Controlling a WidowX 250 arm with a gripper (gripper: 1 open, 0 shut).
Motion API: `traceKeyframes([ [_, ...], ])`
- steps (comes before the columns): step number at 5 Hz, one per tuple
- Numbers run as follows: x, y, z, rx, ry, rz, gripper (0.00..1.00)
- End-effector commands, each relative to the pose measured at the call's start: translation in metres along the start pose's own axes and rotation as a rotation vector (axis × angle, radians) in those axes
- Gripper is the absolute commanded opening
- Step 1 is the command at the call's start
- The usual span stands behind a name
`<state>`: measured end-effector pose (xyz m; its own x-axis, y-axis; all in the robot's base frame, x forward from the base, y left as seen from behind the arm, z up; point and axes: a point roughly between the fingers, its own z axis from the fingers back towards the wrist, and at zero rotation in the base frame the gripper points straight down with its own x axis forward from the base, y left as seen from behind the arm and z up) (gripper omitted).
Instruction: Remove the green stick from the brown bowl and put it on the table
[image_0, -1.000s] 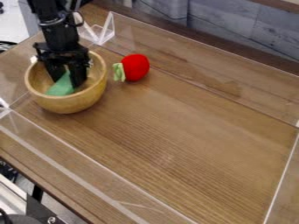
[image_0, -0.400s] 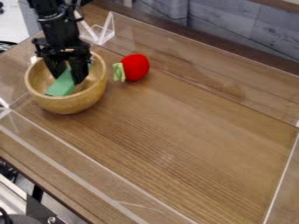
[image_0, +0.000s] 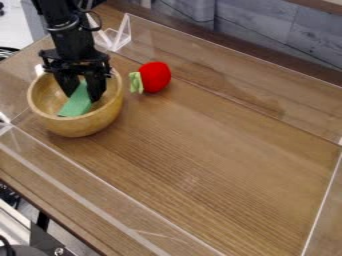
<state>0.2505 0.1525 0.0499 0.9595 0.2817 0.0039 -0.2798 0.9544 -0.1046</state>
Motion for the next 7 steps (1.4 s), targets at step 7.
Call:
traceKeyframes([
  [7, 0.002, -0.075, 0.036, 0.011, -0.097, -0.041, 0.0],
])
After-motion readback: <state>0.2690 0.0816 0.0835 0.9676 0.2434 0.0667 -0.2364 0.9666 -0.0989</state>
